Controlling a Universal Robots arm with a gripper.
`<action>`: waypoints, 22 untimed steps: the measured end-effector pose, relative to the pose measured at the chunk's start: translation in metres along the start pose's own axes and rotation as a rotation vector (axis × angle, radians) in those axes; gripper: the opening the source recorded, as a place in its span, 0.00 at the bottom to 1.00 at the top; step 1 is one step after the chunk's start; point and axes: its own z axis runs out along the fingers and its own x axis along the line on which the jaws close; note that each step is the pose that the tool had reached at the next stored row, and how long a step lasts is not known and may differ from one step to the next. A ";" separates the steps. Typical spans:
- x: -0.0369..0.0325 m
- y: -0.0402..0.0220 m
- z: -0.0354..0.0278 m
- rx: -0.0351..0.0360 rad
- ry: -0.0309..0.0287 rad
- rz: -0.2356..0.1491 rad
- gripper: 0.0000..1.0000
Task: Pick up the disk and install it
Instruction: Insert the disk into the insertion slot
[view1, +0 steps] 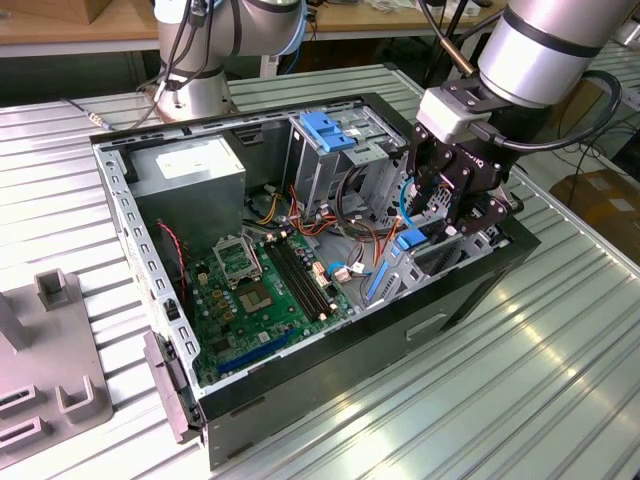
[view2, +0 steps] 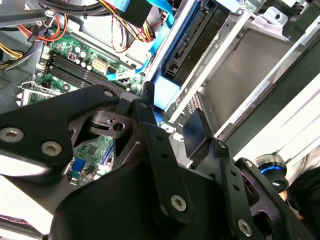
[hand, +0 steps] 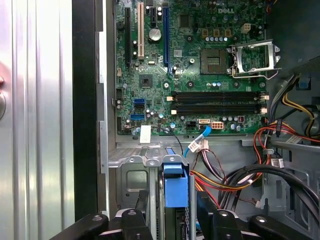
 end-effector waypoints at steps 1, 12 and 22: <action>0.0000 0.0000 0.0000 0.0000 0.0000 0.000 0.50; 0.0000 0.0000 0.0002 0.0000 0.0000 0.000 0.42; 0.0000 0.0000 0.0003 0.0000 0.0000 0.000 0.10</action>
